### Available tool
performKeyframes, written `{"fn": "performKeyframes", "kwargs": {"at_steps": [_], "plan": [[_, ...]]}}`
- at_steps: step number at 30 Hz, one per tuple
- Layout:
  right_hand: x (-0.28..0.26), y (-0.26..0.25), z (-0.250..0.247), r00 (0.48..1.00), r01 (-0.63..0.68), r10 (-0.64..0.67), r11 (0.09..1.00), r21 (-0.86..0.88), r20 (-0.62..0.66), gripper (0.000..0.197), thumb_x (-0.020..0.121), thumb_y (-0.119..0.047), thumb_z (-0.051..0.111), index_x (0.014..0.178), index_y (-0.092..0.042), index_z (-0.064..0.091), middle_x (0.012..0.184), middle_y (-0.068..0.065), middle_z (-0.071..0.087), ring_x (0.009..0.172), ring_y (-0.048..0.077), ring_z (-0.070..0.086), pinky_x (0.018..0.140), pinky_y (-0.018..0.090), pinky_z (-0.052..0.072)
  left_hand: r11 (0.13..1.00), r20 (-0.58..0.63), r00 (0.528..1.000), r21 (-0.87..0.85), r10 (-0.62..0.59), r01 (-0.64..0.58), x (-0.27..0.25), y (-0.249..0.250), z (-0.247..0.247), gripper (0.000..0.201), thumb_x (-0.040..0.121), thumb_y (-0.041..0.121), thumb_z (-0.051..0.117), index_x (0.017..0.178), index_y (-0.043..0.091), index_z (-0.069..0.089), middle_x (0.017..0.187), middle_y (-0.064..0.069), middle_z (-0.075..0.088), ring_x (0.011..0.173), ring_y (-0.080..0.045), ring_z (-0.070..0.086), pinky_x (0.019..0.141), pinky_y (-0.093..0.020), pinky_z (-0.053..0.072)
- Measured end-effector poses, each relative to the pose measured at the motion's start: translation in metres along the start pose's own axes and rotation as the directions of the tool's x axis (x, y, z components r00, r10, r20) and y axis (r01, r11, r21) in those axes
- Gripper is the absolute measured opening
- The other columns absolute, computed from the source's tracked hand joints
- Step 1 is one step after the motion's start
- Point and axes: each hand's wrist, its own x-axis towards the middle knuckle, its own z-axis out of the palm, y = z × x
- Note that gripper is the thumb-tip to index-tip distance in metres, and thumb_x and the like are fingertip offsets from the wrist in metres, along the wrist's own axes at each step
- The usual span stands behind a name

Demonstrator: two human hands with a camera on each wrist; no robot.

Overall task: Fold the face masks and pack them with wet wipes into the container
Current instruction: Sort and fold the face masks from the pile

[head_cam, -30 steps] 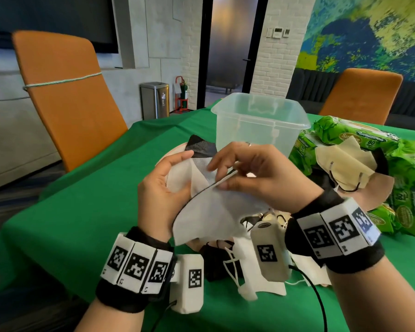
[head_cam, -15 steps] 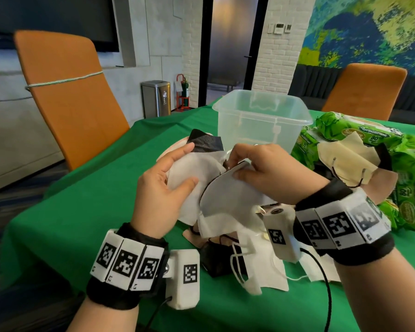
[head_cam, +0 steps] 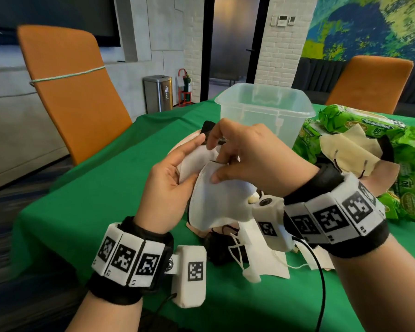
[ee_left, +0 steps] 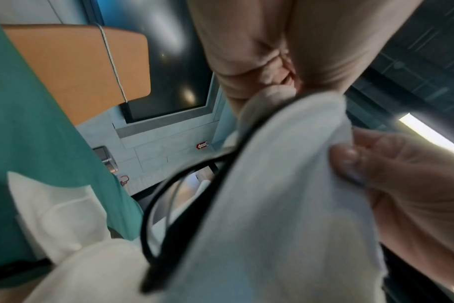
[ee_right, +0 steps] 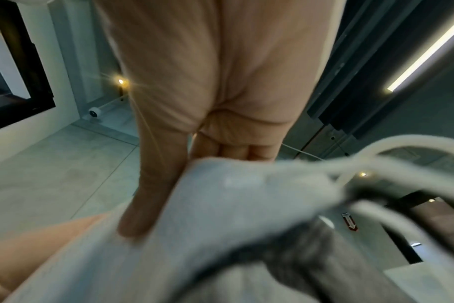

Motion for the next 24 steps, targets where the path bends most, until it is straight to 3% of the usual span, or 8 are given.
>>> {"fn": "performKeyframes", "kwargs": {"at_steps": [2, 6, 8, 12, 15, 19, 22, 24], "plan": [[-0.003, -0.005, -0.002, 0.999, 0.043, -0.044, 0.999, 0.016, 0.030, 0.027, 0.066, -0.015, 0.081, 0.087, -0.011, 0.064, 0.066, -0.009, 0.061, 0.059, -0.003, 0.050, 0.062, 0.012, 0.039, 1.000, -0.007, 1.000, 0.029, -0.008, 0.008, -0.001, 0.001, -0.003, 0.054, 0.082, -0.011, 0.060, 0.121, 0.026, 0.055, 0.139, -0.007, 0.050, 0.127, -0.019, 0.049, 0.103, -0.047, 0.043], [-0.005, -0.002, 0.003, 0.993, 0.100, -0.097, 0.994, -0.037, 0.070, 0.016, 0.071, -0.023, 0.075, 0.078, -0.010, 0.067, 0.058, -0.019, 0.048, 0.057, -0.007, 0.047, 0.059, 0.010, 0.035, 0.991, -0.003, 1.000, 0.130, 0.024, -0.023, -0.002, 0.005, -0.005, 0.054, 0.080, -0.001, 0.061, 0.119, 0.036, 0.054, 0.138, 0.002, 0.051, 0.130, -0.012, 0.046, 0.110, -0.043, 0.037], [-0.009, 0.006, 0.001, 0.994, 0.093, -0.089, 0.994, -0.059, 0.065, 0.014, 0.073, -0.020, 0.073, 0.079, -0.009, 0.066, 0.067, -0.012, 0.050, 0.062, -0.001, 0.045, 0.058, 0.013, 0.034, 0.985, -0.013, 0.999, 0.165, 0.044, -0.042, -0.003, 0.007, -0.007, 0.054, 0.080, -0.001, 0.060, 0.119, 0.035, 0.053, 0.137, 0.006, 0.050, 0.129, -0.003, 0.044, 0.111, -0.033, 0.035], [-0.019, 0.020, -0.012, 0.998, 0.053, -0.056, 0.989, -0.139, -0.024, 0.011, 0.077, -0.016, 0.072, 0.082, -0.009, 0.065, 0.099, 0.005, 0.058, 0.067, -0.005, 0.043, 0.067, 0.003, 0.031, 0.977, -0.037, 0.997, 0.207, 0.063, -0.054, -0.004, 0.009, -0.014, 0.059, 0.082, -0.013, 0.059, 0.119, 0.033, 0.051, 0.134, 0.011, 0.049, 0.125, 0.008, 0.042, 0.105, -0.011, 0.032], [-0.023, 0.009, -0.017, 0.984, 0.139, -0.149, 0.985, -0.103, -0.101, 0.012, 0.075, -0.020, 0.067, 0.078, -0.008, 0.065, 0.101, 0.006, 0.062, 0.071, 0.003, 0.045, 0.070, 0.003, 0.033, 0.978, -0.050, 0.997, 0.203, 0.056, -0.045, -0.004, 0.008, -0.014, 0.060, 0.082, -0.014, 0.059, 0.119, 0.034, 0.051, 0.133, 0.013, 0.050, 0.126, 0.007, 0.043, 0.108, -0.018, 0.033], [-0.020, -0.012, -0.006, 0.964, 0.258, -0.257, 0.966, -0.016, 0.063, 0.010, 0.077, -0.020, 0.065, 0.082, -0.011, 0.064, 0.103, 0.002, 0.064, 0.076, 0.007, 0.047, 0.068, 0.016, 0.039, 0.992, -0.027, 1.000, 0.124, 0.012, -0.009, -0.004, 0.008, -0.010, 0.053, 0.080, -0.001, 0.060, 0.119, 0.035, 0.054, 0.136, 0.000, 0.054, 0.128, -0.016, 0.048, 0.108, -0.046, 0.038], [-0.015, -0.005, 0.000, 0.976, 0.135, -0.106, 0.980, -0.144, 0.188, 0.019, 0.084, -0.022, 0.064, 0.095, -0.007, 0.062, 0.092, 0.003, 0.061, 0.074, 0.010, 0.042, 0.069, 0.022, 0.034, 0.983, -0.027, 0.999, 0.181, 0.030, -0.025, -0.004, 0.009, -0.011, 0.056, 0.081, -0.004, 0.060, 0.119, 0.036, 0.054, 0.137, 0.002, 0.052, 0.129, -0.011, 0.047, 0.109, -0.042, 0.037], [-0.015, 0.004, -0.004, 0.981, -0.028, 0.080, 0.960, -0.278, 0.177, 0.019, 0.088, -0.022, 0.059, 0.102, -0.009, 0.058, 0.090, 0.004, 0.057, 0.082, 0.021, 0.049, 0.072, 0.028, 0.033, 0.972, -0.037, 0.998, 0.232, 0.058, -0.048, -0.004, 0.010, -0.013, 0.053, 0.077, 0.005, 0.059, 0.119, 0.038, 0.053, 0.135, 0.009, 0.052, 0.127, -0.002, 0.046, 0.109, -0.029, 0.036]]}}
